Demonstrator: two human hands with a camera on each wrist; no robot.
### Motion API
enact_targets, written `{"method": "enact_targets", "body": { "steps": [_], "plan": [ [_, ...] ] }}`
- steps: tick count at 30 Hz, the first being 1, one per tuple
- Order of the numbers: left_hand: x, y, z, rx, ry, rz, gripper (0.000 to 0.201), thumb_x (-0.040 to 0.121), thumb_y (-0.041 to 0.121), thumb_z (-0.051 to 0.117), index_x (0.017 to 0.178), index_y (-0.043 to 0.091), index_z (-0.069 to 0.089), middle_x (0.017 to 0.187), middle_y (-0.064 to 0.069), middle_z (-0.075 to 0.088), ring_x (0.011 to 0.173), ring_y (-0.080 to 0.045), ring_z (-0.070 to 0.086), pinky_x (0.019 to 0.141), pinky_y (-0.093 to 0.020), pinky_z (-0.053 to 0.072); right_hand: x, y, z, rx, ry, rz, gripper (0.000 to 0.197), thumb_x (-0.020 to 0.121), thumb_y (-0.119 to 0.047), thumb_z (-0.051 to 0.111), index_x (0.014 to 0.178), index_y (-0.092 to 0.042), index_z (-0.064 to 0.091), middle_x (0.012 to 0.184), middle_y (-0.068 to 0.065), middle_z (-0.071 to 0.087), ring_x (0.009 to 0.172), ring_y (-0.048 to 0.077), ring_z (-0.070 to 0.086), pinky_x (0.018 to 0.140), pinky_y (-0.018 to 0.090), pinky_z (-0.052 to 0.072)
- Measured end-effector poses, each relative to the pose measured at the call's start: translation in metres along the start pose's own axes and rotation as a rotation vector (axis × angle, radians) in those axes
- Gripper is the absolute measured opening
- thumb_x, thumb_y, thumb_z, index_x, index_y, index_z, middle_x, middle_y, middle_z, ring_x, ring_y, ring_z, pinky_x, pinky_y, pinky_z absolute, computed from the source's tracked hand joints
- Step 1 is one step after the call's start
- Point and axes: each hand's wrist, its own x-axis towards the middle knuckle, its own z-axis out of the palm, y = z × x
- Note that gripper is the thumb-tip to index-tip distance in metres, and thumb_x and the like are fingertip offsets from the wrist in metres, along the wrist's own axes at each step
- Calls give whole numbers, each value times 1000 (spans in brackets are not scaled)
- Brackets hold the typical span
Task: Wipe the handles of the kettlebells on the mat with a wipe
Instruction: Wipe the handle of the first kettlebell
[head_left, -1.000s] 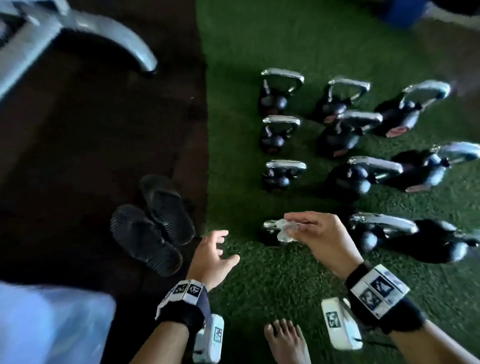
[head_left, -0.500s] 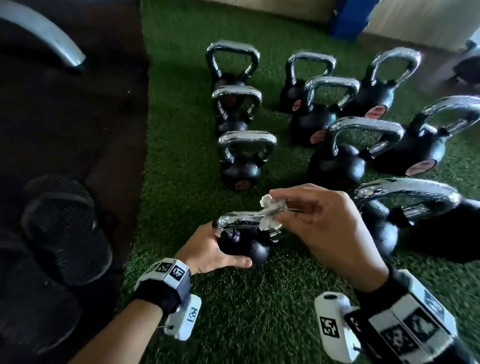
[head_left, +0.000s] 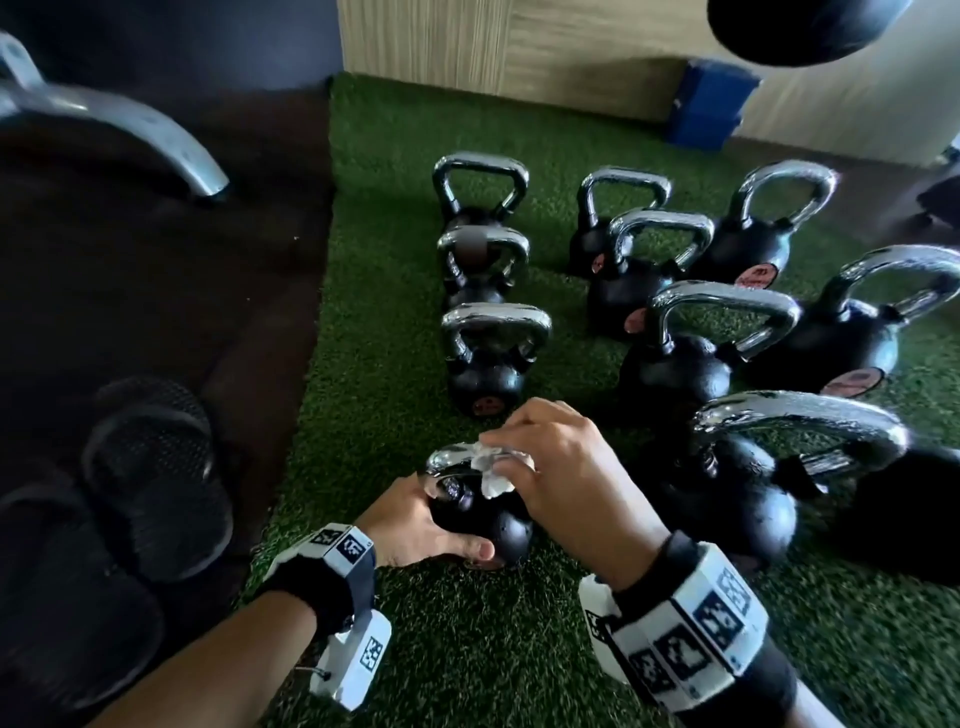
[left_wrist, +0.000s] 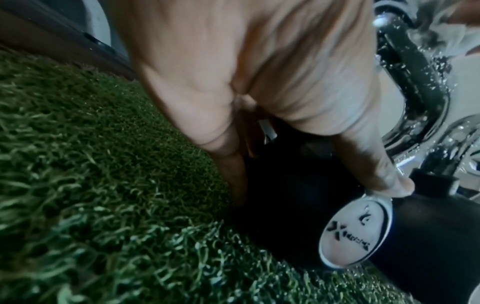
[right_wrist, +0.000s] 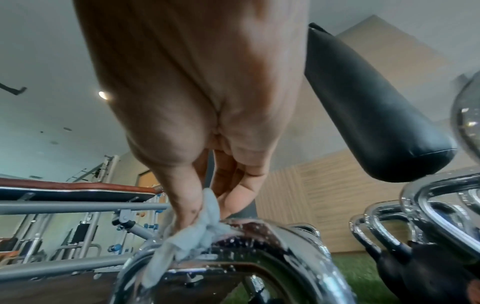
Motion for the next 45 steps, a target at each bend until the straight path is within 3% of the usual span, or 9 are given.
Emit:
{"method": "enact_targets", "body": {
  "steps": [2, 6, 13, 22, 26, 33, 37, 41, 45],
  "plan": [
    [-2, -1, 2, -29, 2, -6, 41, 57, 62, 92, 89, 51, 70, 95, 31, 73, 98, 12, 66, 93, -18, 53, 1, 0, -3, -37, -25, -27, 26, 91, -5, 65, 110, -13, 78, 104, 1, 65, 101, 18, 56, 93, 26, 45],
    [-5, 0, 6, -138, 26, 29, 80, 51, 70, 89, 118, 30, 73, 118, 16, 74, 117, -4, 66, 108, -35, 50, -8, 18, -19, -87, 18, -89, 17, 82, 1, 67, 80, -10, 80, 80, 0, 68, 80, 16, 64, 75, 27, 50],
    [-8, 3, 6, -187, 4, -3, 78, 55, 62, 93, 121, 28, 71, 117, 13, 76, 116, -8, 68, 108, -42, 50, -21, 23, -1, 26, 99, 1, 21, 94, -6, 65, 104, -18, 79, 98, -4, 62, 93, 16, 56, 83, 28, 49],
    [-9, 4, 6, -169, 22, -19, 81, 58, 59, 94, 127, 27, 67, 124, 13, 73, 121, -8, 65, 111, -39, 48, -39, 47, 13, 68, 370, 69, 26, 90, 4, 68, 109, -10, 78, 104, -1, 69, 93, 16, 67, 83, 30, 58],
    [-11, 3, 9, -181, 29, -21, 81, 57, 62, 93, 127, 29, 66, 124, 13, 73, 121, -7, 65, 111, -40, 48, -46, 54, 20, 118, 460, 96, 27, 89, 2, 69, 108, -14, 78, 103, -5, 70, 92, 6, 67, 85, 11, 50],
    [-15, 10, 9, -202, 14, 58, 73, 69, 50, 93, 134, 34, 62, 130, 17, 70, 126, -3, 61, 115, -41, 45, -56, 83, 31, 382, 410, 308, 31, 89, -4, 71, 110, -26, 77, 103, -16, 73, 97, -6, 66, 82, 8, 50],
    [-17, 14, 7, -178, 1, 44, 71, 68, 53, 92, 132, 45, 60, 125, 22, 71, 120, 2, 63, 110, -37, 47, -57, 94, 45, 696, 434, 395, 27, 91, -10, 71, 107, -30, 77, 102, -8, 78, 93, 7, 74, 82, 25, 60],
    [-21, 16, 7, -254, -4, -54, 65, 59, 53, 96, 117, 54, 66, 114, 25, 74, 107, 10, 66, 99, -27, 51, -59, 100, 66, 1118, 318, 560, 25, 88, -9, 69, 111, -16, 77, 103, 9, 78, 89, 16, 70, 94, 40, 56],
    [-25, 21, 8, -102, 116, -223, 69, 46, 65, 95, 106, 40, 72, 96, 25, 76, 90, 10, 69, 81, -18, 57, -60, 100, 76, 1091, 274, 584, 22, 86, -18, 73, 107, -21, 79, 94, 4, 79, 90, 14, 73, 87, 31, 57]
  ]
}}
